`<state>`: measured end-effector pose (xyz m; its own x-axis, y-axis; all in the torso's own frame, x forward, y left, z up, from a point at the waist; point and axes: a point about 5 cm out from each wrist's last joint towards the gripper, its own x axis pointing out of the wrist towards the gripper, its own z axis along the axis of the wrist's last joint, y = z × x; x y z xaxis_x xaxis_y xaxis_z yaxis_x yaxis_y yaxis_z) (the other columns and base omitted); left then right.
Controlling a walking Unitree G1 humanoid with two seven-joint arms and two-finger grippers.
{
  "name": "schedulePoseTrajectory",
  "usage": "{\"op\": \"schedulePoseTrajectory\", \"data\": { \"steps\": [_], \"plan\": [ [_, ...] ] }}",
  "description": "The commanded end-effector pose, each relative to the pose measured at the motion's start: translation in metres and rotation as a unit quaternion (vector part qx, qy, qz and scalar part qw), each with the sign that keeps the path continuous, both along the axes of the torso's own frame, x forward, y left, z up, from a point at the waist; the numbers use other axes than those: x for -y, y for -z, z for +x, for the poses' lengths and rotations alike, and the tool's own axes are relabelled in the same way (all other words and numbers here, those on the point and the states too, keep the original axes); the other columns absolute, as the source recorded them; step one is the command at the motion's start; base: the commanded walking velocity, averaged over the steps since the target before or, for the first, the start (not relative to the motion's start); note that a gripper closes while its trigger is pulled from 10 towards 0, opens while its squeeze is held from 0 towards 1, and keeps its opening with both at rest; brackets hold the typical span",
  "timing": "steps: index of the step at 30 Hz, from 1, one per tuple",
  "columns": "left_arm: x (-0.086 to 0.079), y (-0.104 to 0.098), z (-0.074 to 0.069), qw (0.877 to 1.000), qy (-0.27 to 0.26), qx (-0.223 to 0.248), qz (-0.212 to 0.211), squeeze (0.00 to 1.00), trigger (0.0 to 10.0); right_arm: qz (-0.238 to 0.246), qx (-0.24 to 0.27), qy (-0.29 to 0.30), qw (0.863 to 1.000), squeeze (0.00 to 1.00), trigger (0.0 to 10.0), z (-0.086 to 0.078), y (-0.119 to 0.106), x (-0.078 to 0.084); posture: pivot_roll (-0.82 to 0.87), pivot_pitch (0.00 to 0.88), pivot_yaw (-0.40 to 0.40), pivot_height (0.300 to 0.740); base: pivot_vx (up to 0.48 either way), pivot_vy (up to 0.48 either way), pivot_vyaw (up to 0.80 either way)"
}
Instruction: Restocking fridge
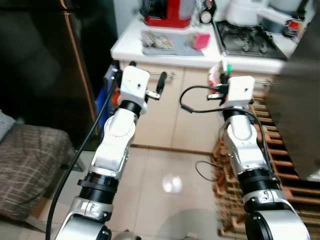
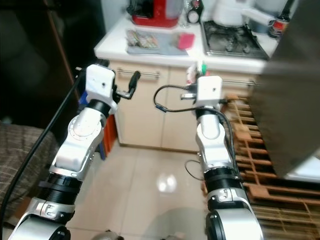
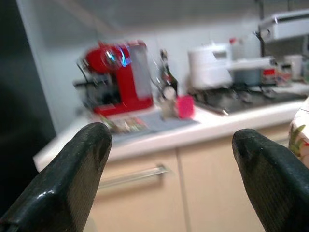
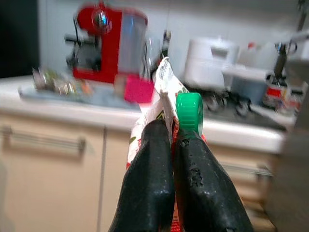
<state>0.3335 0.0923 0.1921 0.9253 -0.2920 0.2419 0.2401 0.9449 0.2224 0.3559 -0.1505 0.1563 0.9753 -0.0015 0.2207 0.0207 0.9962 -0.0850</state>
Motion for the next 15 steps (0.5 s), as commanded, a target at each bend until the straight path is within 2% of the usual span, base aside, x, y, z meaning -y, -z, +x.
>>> {"op": "schedulePoseTrajectory", "data": {
  "steps": [1, 10, 15],
  "plan": [
    [0.002, -0.006, 0.0, 1.0, 0.007, 0.011, -0.004, 0.0, 10.0, -0.001, 0.017, -0.01, 1.0, 0.0, 0.0, 0.0, -0.01, -0.002, 0.01, 0.0, 0.001, 0.74, 0.0, -0.48, 0.0],
    [0.004, -0.006, 0.0, 1.0, 0.009, 0.009, -0.016, 0.0, 10.0, -0.015, 0.013, -0.01, 1.0, 0.0, 0.0, -0.001, -0.01, 0.005, -0.01, 0.0, -0.004, 0.74, 0.0, -0.45, 0.0],
    [0.006, -0.001, 0.002, 1.0, 0.008, 0.003, -0.026, 0.0, 10.0, -0.022, 0.007, -0.003, 1.0, 0.0, 0.0, -0.002, -0.006, 0.012, -0.02, 0.0, -0.03, 0.74, 0.0, 0.0, 0.0]
  ]
}}
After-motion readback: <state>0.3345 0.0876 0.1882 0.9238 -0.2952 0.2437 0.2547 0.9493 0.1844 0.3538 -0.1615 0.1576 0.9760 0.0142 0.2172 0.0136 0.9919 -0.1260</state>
